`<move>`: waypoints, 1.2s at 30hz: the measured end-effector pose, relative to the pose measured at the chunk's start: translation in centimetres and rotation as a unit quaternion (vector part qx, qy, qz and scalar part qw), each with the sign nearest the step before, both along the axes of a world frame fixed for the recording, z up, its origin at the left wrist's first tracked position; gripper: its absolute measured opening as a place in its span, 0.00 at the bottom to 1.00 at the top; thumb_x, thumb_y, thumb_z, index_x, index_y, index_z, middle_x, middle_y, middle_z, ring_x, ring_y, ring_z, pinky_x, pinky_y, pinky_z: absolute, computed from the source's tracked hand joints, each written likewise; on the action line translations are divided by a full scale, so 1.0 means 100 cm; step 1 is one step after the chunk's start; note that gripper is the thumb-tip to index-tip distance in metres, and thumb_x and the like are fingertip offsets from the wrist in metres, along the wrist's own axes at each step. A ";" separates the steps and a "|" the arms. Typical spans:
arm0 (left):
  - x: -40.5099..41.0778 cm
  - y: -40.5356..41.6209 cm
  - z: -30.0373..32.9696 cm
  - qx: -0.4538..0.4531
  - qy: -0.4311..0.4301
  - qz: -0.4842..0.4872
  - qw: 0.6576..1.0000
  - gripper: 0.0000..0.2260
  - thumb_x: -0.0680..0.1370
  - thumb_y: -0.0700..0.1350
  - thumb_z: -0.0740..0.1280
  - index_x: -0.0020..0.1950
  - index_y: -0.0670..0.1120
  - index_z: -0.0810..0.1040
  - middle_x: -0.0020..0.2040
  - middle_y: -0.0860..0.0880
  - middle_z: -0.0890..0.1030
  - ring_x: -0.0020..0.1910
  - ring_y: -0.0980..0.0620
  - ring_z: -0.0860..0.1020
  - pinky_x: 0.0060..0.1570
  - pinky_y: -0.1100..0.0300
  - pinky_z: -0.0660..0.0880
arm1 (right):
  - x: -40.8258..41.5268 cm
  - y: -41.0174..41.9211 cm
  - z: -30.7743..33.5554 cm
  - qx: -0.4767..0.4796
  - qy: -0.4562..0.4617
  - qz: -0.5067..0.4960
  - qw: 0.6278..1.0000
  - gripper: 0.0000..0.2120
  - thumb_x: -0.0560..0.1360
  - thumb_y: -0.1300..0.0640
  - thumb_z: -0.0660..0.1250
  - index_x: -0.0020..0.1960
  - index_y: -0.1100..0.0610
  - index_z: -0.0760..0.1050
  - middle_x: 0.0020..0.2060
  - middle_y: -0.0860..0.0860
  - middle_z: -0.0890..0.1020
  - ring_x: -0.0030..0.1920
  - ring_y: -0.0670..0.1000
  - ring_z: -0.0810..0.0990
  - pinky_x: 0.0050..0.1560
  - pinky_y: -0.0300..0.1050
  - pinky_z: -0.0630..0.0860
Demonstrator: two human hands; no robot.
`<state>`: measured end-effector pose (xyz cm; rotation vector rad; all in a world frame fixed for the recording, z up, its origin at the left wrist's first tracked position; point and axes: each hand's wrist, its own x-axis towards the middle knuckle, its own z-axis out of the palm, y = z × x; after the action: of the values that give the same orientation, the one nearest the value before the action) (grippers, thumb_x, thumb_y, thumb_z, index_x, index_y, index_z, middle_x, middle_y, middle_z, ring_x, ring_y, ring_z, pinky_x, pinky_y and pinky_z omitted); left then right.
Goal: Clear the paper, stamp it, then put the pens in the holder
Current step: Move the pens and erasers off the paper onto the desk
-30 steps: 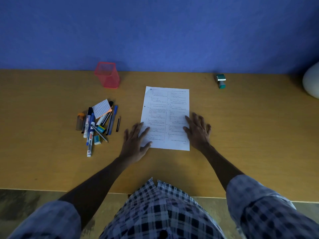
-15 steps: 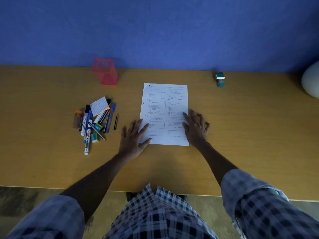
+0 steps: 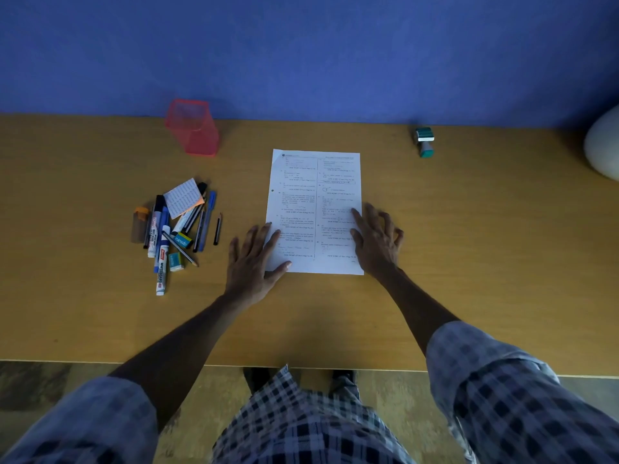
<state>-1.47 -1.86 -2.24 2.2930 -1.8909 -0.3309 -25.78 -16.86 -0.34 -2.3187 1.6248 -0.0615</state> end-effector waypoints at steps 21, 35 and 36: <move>0.003 -0.006 0.003 0.000 -0.020 -0.026 0.999 0.34 0.78 0.68 0.47 0.80 0.53 0.51 0.81 0.50 0.52 0.80 0.48 0.51 0.75 0.37 0.50 | 0.001 -0.007 0.001 -0.016 -0.004 -0.002 1.000 0.23 0.80 0.46 0.60 0.74 0.44 0.63 0.75 0.49 0.63 0.74 0.57 0.59 0.67 0.62 0.61; 0.003 -0.005 0.001 -0.014 -0.001 -0.018 1.000 0.32 0.80 0.67 0.47 0.80 0.53 0.53 0.81 0.50 0.53 0.80 0.50 0.50 0.76 0.39 0.50 | 0.003 -0.012 0.002 -0.013 0.002 0.004 1.000 0.23 0.81 0.45 0.59 0.75 0.43 0.62 0.75 0.50 0.62 0.74 0.56 0.58 0.65 0.60 0.62; 0.003 -0.005 0.001 -0.017 0.002 -0.018 1.000 0.31 0.80 0.66 0.47 0.80 0.53 0.53 0.81 0.50 0.53 0.80 0.50 0.50 0.75 0.39 0.51 | 0.003 -0.012 0.002 -0.014 -0.001 0.005 1.000 0.23 0.81 0.46 0.59 0.75 0.44 0.62 0.75 0.50 0.62 0.74 0.56 0.58 0.65 0.60 0.62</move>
<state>-1.17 -2.38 -2.12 2.2368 -1.9238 -0.3056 -25.45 -18.06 -0.13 -2.3457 1.6205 -0.0848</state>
